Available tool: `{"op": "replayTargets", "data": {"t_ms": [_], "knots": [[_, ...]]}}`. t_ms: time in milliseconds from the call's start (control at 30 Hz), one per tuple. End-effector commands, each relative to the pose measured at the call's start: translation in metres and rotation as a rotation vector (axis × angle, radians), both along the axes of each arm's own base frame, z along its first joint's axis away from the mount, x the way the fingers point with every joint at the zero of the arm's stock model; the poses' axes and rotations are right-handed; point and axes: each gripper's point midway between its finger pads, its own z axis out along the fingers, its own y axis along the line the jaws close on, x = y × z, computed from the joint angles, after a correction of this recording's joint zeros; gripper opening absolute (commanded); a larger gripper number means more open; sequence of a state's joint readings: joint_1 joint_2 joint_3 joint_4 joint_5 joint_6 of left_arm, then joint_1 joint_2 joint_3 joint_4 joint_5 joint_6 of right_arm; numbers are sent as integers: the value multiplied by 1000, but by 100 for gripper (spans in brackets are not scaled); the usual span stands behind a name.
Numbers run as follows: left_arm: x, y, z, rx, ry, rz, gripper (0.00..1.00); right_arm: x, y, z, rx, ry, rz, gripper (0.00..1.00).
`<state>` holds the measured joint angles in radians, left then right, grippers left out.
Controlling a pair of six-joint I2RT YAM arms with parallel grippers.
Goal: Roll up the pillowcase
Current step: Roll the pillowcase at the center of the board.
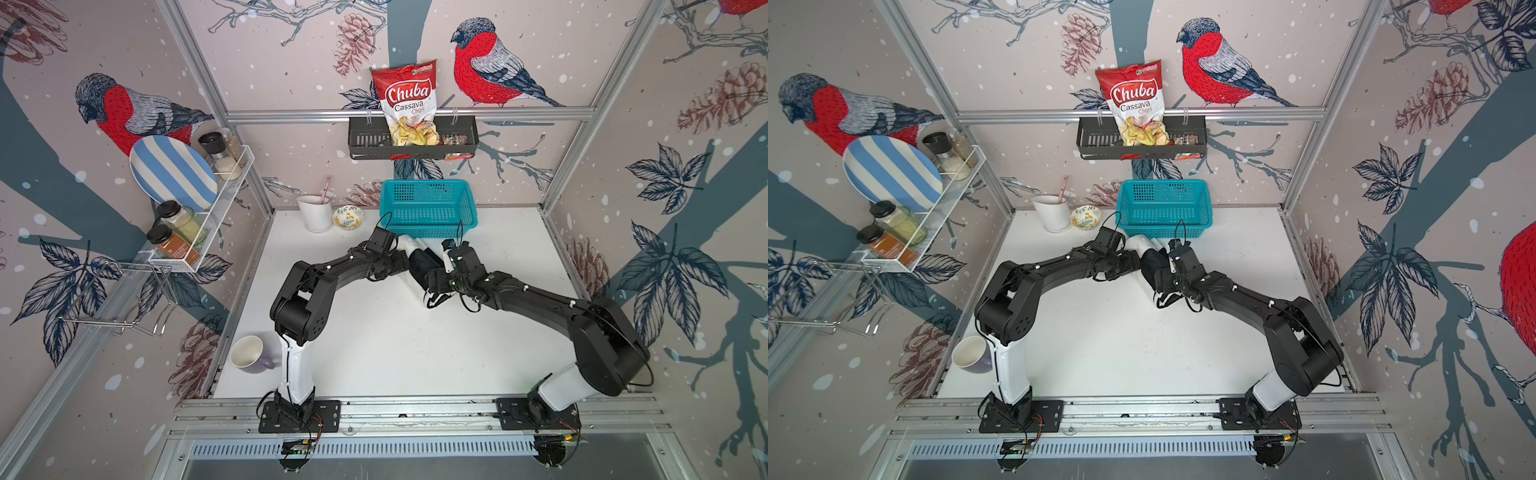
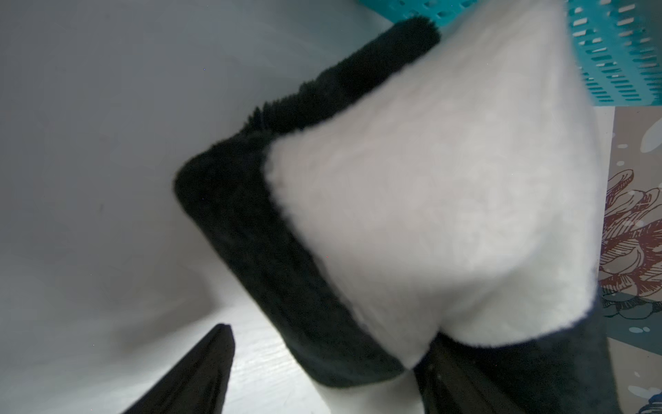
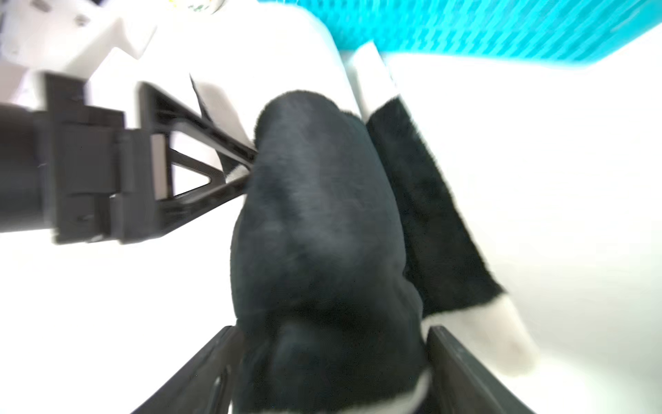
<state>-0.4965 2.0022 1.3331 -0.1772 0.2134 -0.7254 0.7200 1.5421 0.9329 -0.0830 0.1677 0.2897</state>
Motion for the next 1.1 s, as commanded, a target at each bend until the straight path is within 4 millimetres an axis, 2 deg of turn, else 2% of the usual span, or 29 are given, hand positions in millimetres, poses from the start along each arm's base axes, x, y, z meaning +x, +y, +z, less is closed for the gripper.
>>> {"op": "replayTargets", "data": {"t_ms": [0,67,167,233,433,467,500,533,567,600,667,733,867,967,1067], "knots": [[-5,0,-8,21,31,-19,83,5,-38,27,-346,-263,-166,100],[-5,0,-8,26,33,-21,83,-8,-15,24,-412,-314,-55,100],[-5,1,-8,32,32,-24,83,-22,11,2,-501,-329,70,100],[-4,1,-7,32,30,-22,83,-23,18,-16,-568,-326,103,100],[-5,2,-5,34,25,-24,83,-19,17,-57,-692,-282,104,98],[-5,2,-5,33,26,-23,83,-18,15,-65,-715,-264,98,93],[-6,3,-5,34,26,-23,83,-19,15,-72,-726,-242,106,81],[-5,3,-2,33,21,-22,83,-21,16,-79,-733,-219,116,64],[-5,4,0,37,18,-23,83,-22,18,-84,-726,-201,119,51],[-4,7,4,39,15,-21,83,-25,22,-87,-705,-178,130,44],[-4,13,20,41,-8,-16,83,-34,34,-88,-613,-133,151,27],[-3,23,39,62,-48,1,84,-41,45,-81,-520,-107,155,1],[-6,46,69,88,-96,24,84,-54,70,-69,-361,-42,182,0],[-12,62,82,87,-123,57,85,-62,88,-54,-218,13,207,0],[-20,68,90,47,-148,77,85,-67,97,-42,-69,100,230,0]]}}
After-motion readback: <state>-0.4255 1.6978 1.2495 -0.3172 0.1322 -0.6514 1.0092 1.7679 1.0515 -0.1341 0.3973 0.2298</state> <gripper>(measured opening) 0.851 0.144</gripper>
